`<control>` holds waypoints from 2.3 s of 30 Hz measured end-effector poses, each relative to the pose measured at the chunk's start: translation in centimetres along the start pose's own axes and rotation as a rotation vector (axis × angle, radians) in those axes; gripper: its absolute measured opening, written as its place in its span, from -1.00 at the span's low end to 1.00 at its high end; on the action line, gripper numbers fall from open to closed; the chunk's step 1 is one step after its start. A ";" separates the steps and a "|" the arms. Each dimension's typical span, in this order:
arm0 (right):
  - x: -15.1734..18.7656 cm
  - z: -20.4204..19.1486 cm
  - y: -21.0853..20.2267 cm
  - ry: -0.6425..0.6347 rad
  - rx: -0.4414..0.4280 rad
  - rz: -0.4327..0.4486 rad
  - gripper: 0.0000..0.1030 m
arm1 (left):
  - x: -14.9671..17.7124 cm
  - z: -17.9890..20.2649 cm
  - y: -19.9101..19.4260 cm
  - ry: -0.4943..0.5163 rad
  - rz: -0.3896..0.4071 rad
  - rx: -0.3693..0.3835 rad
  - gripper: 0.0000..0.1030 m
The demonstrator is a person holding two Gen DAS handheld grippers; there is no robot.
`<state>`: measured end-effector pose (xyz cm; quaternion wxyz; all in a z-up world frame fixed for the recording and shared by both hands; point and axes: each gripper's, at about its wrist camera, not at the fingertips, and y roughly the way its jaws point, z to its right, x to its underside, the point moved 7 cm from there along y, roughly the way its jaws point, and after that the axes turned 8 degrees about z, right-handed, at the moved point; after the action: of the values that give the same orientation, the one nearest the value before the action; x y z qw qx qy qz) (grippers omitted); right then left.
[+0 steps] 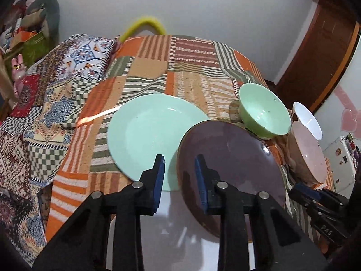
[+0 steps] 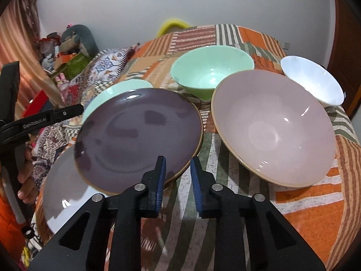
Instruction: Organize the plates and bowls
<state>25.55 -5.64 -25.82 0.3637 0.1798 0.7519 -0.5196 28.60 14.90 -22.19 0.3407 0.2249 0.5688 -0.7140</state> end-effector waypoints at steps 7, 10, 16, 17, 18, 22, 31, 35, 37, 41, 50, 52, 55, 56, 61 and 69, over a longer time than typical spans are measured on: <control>0.1 0.3 0.8 0.022 0.026 -0.036 -0.67 | -0.4 -0.5 1.8 0.012 -0.037 0.014 -0.54; 0.0 0.5 1.0 0.032 0.034 -0.041 -0.67 | -0.5 -0.7 2.5 0.010 -0.049 0.019 -0.54; 0.0 0.4 1.6 0.035 0.053 -0.059 -0.61 | -0.2 -0.6 4.2 0.024 -0.097 0.028 -0.54; 0.0 0.4 1.7 0.036 0.056 -0.061 -0.60 | 0.0 -0.6 4.4 0.018 -0.107 0.036 -0.54; -0.1 0.4 1.8 0.037 0.058 -0.063 -0.57 | 0.0 -0.6 4.6 0.012 -0.113 0.043 -0.54; -0.2 0.4 2.4 0.039 0.056 -0.071 -0.45 | 0.1 -0.1 5.2 0.018 -0.129 0.067 -0.54; -0.4 0.7 2.1 0.080 0.022 -0.055 -0.48 | 0.4 0.6 4.4 0.087 -0.096 0.048 -0.52; -0.3 0.2 2.0 0.062 0.023 -0.055 -0.50 | 0.7 0.8 3.5 0.114 -0.071 0.018 -0.51; -0.2 0.1 1.8 0.059 0.019 -0.056 -0.50 | 0.9 0.9 2.8 0.131 -0.056 0.005 -0.51; -0.1 0.1 1.4 0.072 -0.002 -0.063 -0.50 | 1.7 0.9 1.7 0.132 -0.055 0.002 -0.51; 0.5 -0.6 -0.2 0.048 -0.025 -0.051 -0.50 | 3.2 1.0 -0.5 0.116 -0.038 -0.022 -0.51; 0.5 -0.6 -0.5 0.058 -0.028 -0.049 -0.50 | 3.4 1.2 -1.0 0.111 -0.037 -0.025 -0.51; 0.4 -0.7 -1.2 0.053 -0.031 -0.031 -0.51 | 3.6 1.5 -1.9 0.115 -0.022 -0.028 -0.50; 0.4 -0.7 -1.4 0.054 -0.033 -0.028 -0.51 | 3.6 1.7 -2.2 0.115 -0.015 -0.027 -0.50; 0.4 -0.6 -2.8 0.055 -0.030 -0.004 -0.51 | 3.9 2.8 -3.9 0.121 0.000 -0.026 -0.50; 1.2 0.0 -6.0 0.054 -0.029 0.040 -0.51 | 4.6 5.6 -7.0 0.139 0.025 -0.011 -0.50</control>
<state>20.83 -8.12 -22.78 0.3563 0.2032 0.7653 -0.4961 20.75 9.27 -19.42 0.3104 0.2793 0.5922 -0.6891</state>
